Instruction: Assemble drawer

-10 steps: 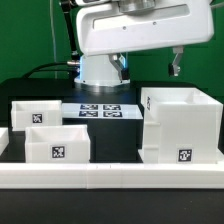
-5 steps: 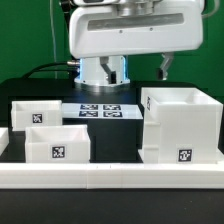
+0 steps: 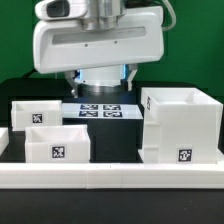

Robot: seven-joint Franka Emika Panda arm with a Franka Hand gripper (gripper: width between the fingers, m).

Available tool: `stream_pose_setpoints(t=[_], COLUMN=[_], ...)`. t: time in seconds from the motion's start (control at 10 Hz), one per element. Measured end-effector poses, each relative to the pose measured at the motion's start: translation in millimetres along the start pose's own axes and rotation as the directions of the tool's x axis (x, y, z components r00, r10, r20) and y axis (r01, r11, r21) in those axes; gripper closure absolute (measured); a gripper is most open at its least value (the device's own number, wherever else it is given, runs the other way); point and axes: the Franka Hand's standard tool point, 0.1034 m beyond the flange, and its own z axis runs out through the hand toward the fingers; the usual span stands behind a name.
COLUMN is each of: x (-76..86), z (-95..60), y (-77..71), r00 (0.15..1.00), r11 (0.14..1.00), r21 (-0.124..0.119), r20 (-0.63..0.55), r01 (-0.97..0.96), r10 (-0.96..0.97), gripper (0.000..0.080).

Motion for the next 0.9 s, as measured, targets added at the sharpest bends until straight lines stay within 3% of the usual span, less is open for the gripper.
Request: stream_pose_setpoints(t=[0.3,0.7,0.9], x=[-0.8,-24.6,-25.7], z=[1.5,29.8,42.5], y=[0.8,33.0,42.1], r00=[1.0,0.995,0.994], r11=[1.0,0.995,0.994], r21=[0.0,-0.028,-0.04], r20=[0.003,-0.017,-0.025], r01=[0.003,0.1,0.101], r10=[-0.003,-0.101,-0.102], gripper=[0.0151,0.0151,0.0151])
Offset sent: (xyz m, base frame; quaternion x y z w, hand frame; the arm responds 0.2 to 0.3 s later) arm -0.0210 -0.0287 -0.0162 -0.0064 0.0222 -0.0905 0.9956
